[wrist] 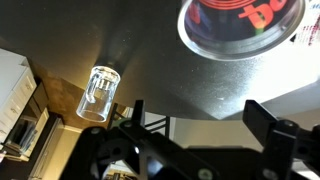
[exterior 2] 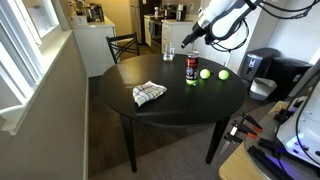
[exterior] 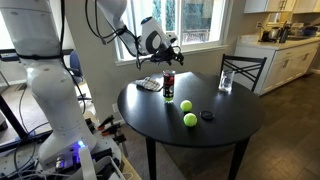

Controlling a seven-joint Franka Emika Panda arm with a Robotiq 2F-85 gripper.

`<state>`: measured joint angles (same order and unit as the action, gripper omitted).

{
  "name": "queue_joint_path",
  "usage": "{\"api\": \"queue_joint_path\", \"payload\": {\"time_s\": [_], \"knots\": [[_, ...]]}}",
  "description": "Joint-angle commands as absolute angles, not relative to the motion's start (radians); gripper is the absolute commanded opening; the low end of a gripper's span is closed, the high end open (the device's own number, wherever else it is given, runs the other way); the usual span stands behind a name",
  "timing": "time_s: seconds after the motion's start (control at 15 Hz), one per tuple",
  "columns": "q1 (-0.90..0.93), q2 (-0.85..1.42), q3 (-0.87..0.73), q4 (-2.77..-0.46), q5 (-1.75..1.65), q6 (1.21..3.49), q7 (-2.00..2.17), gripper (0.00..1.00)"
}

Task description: Place one tennis ball inside the canister

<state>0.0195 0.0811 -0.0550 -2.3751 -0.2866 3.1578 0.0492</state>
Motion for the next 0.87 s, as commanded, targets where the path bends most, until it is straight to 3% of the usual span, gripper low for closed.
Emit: {"api": "queue_joint_path", "payload": {"time_s": [0.0,0.8], "knots": [[0.029,0.073,-0.071,-2.385,-0.307,3.174,0.074,1.00],[0.025,0.080,-0.093,-2.365,-0.307,3.165,0.065,1.00]]}}
